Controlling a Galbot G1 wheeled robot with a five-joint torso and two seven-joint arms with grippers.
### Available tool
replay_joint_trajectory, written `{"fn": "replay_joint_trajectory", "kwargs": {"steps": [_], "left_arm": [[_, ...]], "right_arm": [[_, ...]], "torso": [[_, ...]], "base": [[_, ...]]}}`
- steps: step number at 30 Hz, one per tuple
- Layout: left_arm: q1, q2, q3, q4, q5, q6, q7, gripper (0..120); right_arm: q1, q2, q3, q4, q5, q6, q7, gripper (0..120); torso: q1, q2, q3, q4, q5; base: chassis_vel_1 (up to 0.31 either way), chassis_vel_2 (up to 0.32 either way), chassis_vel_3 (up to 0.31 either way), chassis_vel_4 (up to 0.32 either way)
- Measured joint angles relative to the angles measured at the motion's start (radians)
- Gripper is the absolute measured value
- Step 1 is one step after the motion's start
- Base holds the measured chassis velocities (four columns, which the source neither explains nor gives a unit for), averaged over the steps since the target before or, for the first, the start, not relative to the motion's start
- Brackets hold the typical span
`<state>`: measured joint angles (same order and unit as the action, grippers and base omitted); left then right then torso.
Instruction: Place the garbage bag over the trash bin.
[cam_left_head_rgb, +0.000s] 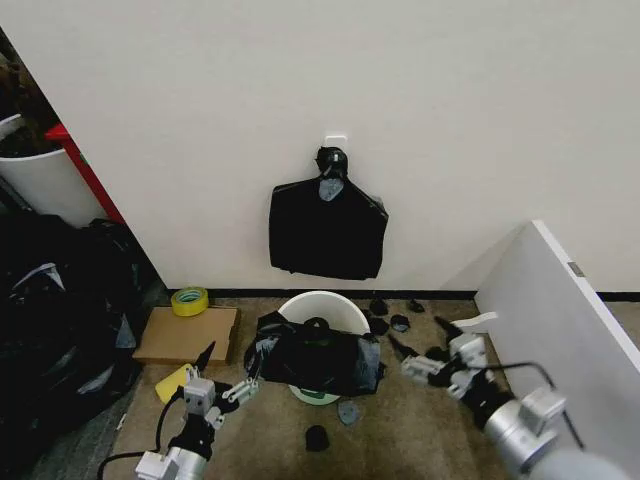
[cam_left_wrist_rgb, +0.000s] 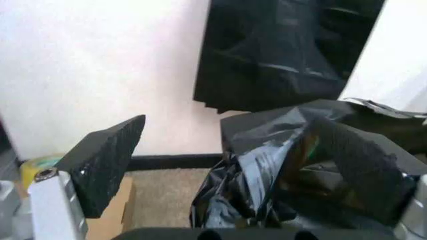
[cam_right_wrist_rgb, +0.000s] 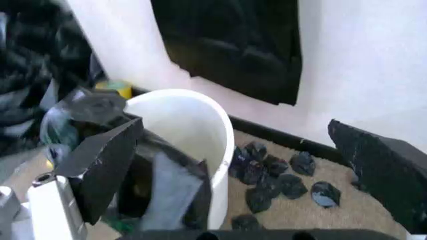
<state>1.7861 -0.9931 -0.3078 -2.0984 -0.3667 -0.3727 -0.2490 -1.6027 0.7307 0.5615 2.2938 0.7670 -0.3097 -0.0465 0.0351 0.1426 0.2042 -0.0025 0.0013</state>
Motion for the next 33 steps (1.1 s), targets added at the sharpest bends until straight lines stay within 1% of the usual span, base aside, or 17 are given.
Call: {"fn": "replay_joint_trajectory", "kwargs": {"steps": [2,3,4,5,6,7,8,11,12,13,15,18,20,22,25,28,33], "left_arm": [[0.017,-0.019,-0.007,-0.006,0.000,0.003,0.000,100],[0.024,-0.028,-0.012,-0.011,0.000,0.005,0.000,100],[0.029,-0.037,-0.017,-0.015,0.001,0.005,0.001,100],[0.029,-0.037,-0.017,-0.015,0.001,0.005,0.001,100],[0.033,-0.046,-0.021,-0.017,0.004,0.004,0.002,100],[0.042,-0.059,-0.031,-0.022,0.009,0.003,0.008,100],[0.049,-0.068,-0.040,-0.026,0.013,-0.002,0.014,100],[0.069,-0.085,-0.065,-0.033,0.042,-0.022,0.037,100],[0.069,-0.085,-0.065,-0.033,0.042,-0.022,0.037,100],[0.077,-0.091,-0.072,-0.038,0.057,-0.031,0.044,100],[0.095,-0.104,-0.079,-0.044,0.086,-0.044,0.051,100],[0.114,-0.123,-0.082,-0.057,0.108,-0.056,0.055,100],[0.119,-0.128,-0.082,-0.060,0.111,-0.058,0.056,100],[0.133,-0.139,-0.082,-0.064,0.117,-0.064,0.056,100],[0.145,-0.141,-0.081,-0.067,0.122,-0.068,0.057,100],[0.150,-0.140,-0.080,-0.070,0.122,-0.068,0.055,100],[0.155,-0.123,-0.067,-0.071,0.122,-0.064,0.048,100]], "right_arm": [[0.103,-0.048,-0.038,-0.059,0.056,-0.032,-0.026,100],[0.174,-0.069,-0.073,-0.100,0.086,-0.049,-0.043,100],[0.250,-0.086,-0.121,-0.141,0.111,-0.066,-0.061,100],[0.250,-0.086,-0.121,-0.141,0.111,-0.066,-0.061,100],[0.321,-0.096,-0.173,-0.176,0.128,-0.079,-0.080,100],[0.471,-0.105,-0.288,-0.241,0.143,-0.099,-0.120,100],[0.580,-0.105,-0.379,-0.292,0.145,-0.115,-0.148,100],[0.810,-0.075,-0.581,-0.418,0.129,-0.138,-0.203,100],[0.810,-0.075,-0.581,-0.418,0.129,-0.138,-0.203,100],[0.886,-0.056,-0.649,-0.473,0.109,-0.141,-0.226,100],[0.980,-0.008,-0.744,-0.569,0.078,-0.145,-0.263,100],[1.039,0.049,-0.818,-0.676,0.056,-0.135,-0.312,100],[1.051,0.062,-0.833,-0.706,0.040,-0.128,-0.333,100],[1.083,0.101,-0.871,-0.793,-0.004,-0.100,-0.389,100],[1.123,0.142,-0.910,-0.873,-0.024,-0.083,-0.421,100],[1.148,0.166,-0.934,-0.904,-0.038,-0.076,-0.426,100],[1.210,0.240,-0.981,-0.972,-0.088,-0.075,-0.445,100]], "torso": [[0.000,0.000,0.000,0.0005,-0.0011],[0.000,0.000,0.000,0.0009,-0.0004],[0.000,0.000,0.000,0.0005,-0.0002],[0.000,0.000,0.000,0.0005,-0.0002],[0.000,0.000,0.000,0.0001,-0.0003],[0.000,0.000,0.000,-0.0002,-0.0006],[0.000,0.000,0.000,0.0001,-0.0004],[0.000,0.000,0.000,0.0003,-0.0005],[0.000,0.000,0.000,0.0003,-0.0005],[0.000,0.000,0.000,0.0003,-0.0009],[0.000,0.000,0.000,0.0002,-0.0008],[0.000,0.000,0.000,0.0001,-0.0007],[0.000,0.000,0.000,0.0001,-0.0007],[0.000,0.000,0.000,-0.0006,-0.0007],[0.000,0.000,0.000,-0.0005,-0.0008],[0.000,0.000,0.000,-0.0004,-0.0009],[0.000,0.000,0.000,0.0000,-0.0009]], "base": [[0.000,0.000,0.000,0.000],[0.000,0.000,0.000,0.000],[0.000,0.000,0.000,0.000],[0.000,0.000,0.000,0.000],[0.000,0.000,0.000,0.000],[0.000,0.000,0.000,0.000],[0.000,0.000,0.000,0.000],[0.000,0.000,0.000,0.000],[0.000,0.000,0.000,0.000],[0.000,0.000,0.000,0.000],[0.000,0.000,0.000,0.000],[0.000,0.000,0.000,0.000],[0.000,0.000,0.000,0.000],[0.000,0.000,0.000,0.000],[0.000,0.000,0.000,0.000],[0.000,0.000,0.000,0.000],[0.000,0.000,0.000,0.000]]}}
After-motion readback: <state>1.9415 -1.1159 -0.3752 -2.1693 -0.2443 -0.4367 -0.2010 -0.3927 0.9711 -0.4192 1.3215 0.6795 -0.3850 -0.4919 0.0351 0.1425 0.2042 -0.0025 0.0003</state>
